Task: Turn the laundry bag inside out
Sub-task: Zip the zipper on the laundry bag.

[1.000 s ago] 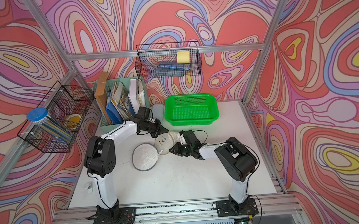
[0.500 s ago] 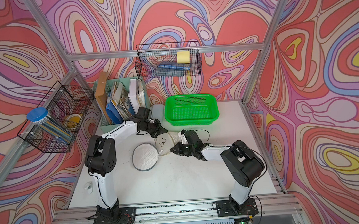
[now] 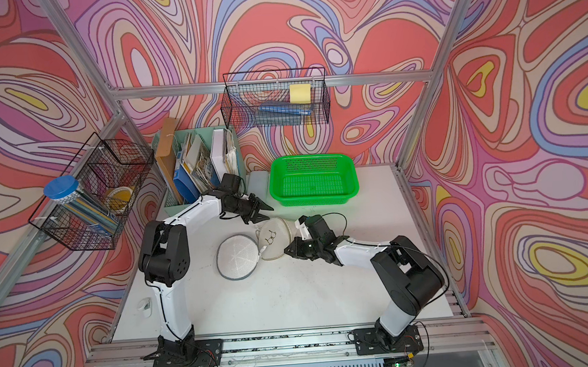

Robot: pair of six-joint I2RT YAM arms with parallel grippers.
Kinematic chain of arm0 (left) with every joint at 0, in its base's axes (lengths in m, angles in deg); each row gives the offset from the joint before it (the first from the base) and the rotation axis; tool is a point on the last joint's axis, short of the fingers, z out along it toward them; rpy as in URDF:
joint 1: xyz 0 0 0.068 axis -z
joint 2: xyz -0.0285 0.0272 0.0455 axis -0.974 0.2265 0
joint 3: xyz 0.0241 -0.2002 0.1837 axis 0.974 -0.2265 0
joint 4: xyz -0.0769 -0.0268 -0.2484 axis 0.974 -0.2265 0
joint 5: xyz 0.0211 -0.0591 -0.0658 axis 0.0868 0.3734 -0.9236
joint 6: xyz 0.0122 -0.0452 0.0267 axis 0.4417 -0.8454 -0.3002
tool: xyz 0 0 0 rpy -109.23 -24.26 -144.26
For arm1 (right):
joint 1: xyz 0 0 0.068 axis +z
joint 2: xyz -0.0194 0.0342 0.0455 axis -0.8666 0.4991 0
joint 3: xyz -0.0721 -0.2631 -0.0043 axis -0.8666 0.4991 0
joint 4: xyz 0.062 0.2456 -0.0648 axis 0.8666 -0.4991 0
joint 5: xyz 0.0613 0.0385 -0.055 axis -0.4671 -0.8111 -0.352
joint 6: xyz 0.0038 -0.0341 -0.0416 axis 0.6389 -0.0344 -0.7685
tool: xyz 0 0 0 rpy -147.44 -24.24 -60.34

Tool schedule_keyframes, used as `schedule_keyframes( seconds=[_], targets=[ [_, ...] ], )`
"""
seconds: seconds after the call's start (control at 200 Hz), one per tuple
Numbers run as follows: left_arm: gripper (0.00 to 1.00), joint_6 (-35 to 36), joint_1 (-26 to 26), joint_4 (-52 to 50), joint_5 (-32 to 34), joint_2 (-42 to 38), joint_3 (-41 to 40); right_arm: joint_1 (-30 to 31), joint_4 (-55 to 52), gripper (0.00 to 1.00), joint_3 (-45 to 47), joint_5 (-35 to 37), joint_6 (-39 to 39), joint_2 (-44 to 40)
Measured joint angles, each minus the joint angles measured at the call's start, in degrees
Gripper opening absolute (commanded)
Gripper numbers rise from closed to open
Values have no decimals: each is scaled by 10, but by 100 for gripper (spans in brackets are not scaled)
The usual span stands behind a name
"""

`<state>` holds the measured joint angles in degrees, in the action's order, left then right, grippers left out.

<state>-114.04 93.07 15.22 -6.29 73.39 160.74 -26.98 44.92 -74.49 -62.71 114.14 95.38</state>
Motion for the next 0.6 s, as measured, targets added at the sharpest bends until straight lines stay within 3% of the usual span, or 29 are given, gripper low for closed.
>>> schedule_keyframes(
  seconds=[0.12,0.411,0.601],
  targets=[
    [47,63,24,-52,25,-8,6,0,-31,7,-17,0,-15,12],
    [49,209,146,-195,85,-12,75,0,-68,8,-37,0,-37,13],
    [42,246,165,-247,121,-12,90,0,-82,8,-39,0,-44,12]
  ],
)
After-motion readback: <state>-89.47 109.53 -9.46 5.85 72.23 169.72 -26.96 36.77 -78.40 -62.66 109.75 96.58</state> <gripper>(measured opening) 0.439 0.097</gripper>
